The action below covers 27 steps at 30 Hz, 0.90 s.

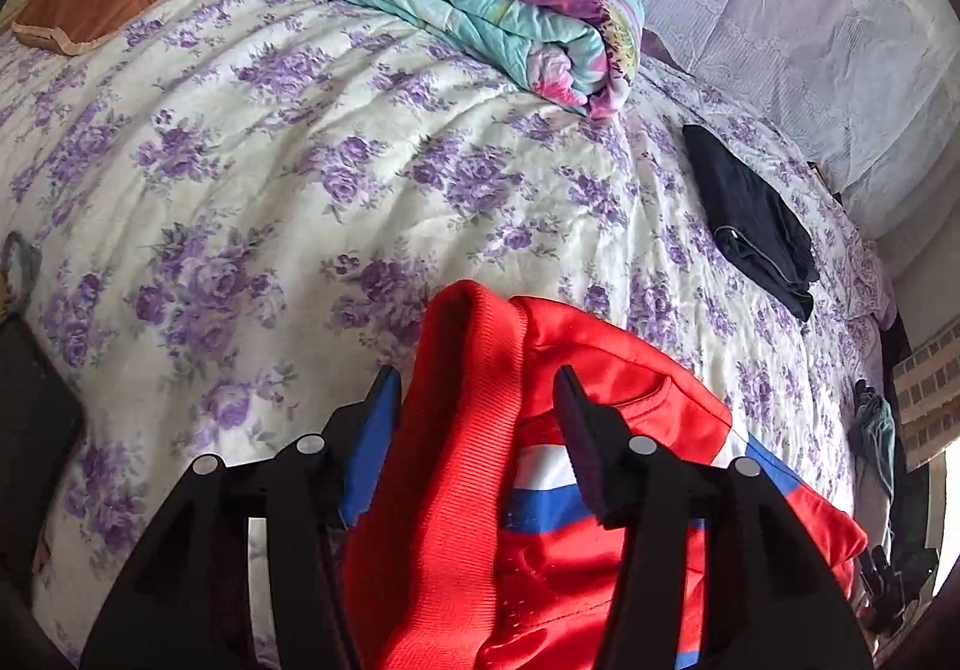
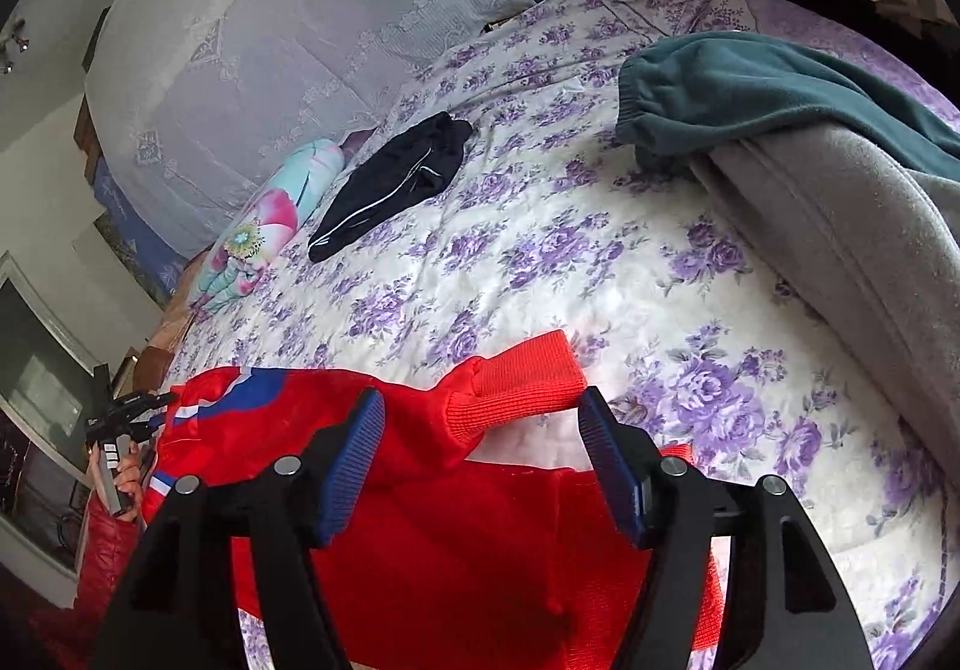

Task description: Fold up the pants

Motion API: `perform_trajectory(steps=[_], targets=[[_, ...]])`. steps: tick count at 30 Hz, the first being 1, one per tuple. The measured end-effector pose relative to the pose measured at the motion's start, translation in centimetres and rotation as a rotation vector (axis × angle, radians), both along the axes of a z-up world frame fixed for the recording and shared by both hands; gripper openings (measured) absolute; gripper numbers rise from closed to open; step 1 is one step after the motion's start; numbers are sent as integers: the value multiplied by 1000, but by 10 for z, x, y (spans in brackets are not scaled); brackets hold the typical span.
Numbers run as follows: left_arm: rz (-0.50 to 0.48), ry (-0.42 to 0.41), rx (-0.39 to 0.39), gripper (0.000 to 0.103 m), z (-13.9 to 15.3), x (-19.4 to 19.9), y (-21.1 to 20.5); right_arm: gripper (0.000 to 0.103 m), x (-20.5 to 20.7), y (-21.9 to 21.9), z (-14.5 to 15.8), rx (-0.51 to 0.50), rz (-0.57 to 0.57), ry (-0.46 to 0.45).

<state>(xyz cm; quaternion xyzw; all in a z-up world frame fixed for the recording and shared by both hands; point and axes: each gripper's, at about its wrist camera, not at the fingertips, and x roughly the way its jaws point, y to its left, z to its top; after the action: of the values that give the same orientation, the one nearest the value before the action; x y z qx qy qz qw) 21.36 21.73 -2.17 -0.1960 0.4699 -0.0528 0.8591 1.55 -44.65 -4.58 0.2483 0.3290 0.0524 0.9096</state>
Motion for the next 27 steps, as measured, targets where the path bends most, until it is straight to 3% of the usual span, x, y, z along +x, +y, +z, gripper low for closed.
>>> perform_trajectory(steps=[1,2,3,7,10,13,16,18,21,23,27], targets=[[-5,-12,25,36,3,0,-5,68,-1,0,1,-6,-2,2],[-12,-28,64,15,7,-2,-11,68,-3,-1,2,-13,-11,5],[-12,-44,83,10,10,-5,-13,68,-5,-3,3,-20,-24,10],[44,-141,-6,9,37,-30,6,68,-17,-8,6,-36,-34,36],[79,-174,-79,9,51,-41,25,68,-22,6,5,-52,45,47],[79,-157,-47,9,51,-38,23,68,-2,39,7,-88,199,45],[93,-138,-15,9,45,-34,15,71,50,76,17,-138,293,5],[108,-142,-8,9,45,-35,13,71,90,80,30,-119,237,-63],[124,-144,-22,9,48,-41,16,71,132,65,38,33,165,-63],[125,-141,-18,9,49,-46,20,71,131,54,42,62,159,-81],[119,-119,3,10,41,-44,27,71,102,19,31,-25,77,-62]])
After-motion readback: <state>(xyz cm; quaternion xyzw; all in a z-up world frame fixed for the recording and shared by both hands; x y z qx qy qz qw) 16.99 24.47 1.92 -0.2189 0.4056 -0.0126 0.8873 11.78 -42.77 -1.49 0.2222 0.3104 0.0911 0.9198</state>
